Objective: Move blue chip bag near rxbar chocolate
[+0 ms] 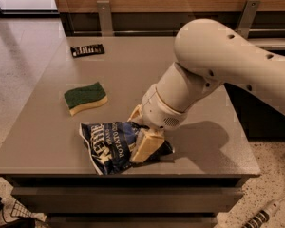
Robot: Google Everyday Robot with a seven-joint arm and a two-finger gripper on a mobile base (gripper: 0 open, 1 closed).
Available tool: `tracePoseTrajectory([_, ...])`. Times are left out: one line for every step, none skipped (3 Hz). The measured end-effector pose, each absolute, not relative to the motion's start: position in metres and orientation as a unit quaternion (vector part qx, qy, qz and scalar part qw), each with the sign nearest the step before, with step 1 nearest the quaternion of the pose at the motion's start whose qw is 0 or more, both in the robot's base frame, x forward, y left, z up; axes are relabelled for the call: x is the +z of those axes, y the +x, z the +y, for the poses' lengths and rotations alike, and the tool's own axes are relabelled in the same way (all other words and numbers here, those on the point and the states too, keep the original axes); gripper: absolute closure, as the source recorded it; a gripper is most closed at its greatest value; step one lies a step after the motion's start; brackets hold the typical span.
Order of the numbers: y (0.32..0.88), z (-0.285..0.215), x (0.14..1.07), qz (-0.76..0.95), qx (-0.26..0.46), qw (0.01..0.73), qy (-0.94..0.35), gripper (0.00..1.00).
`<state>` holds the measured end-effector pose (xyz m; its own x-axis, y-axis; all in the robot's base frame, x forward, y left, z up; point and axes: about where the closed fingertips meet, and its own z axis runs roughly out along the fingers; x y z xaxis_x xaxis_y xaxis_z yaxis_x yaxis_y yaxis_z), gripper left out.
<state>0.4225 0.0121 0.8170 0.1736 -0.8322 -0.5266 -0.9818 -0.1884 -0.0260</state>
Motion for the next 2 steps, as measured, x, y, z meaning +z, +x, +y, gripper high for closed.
tracePoseTrajectory([0.4212,0.0131,0.8179,0.609,0.202,0.184,-0.745,0.95])
tracePoseTrajectory([0.4212,0.0132,0.8187,0.609,0.202,0.184,-0.745,1.0])
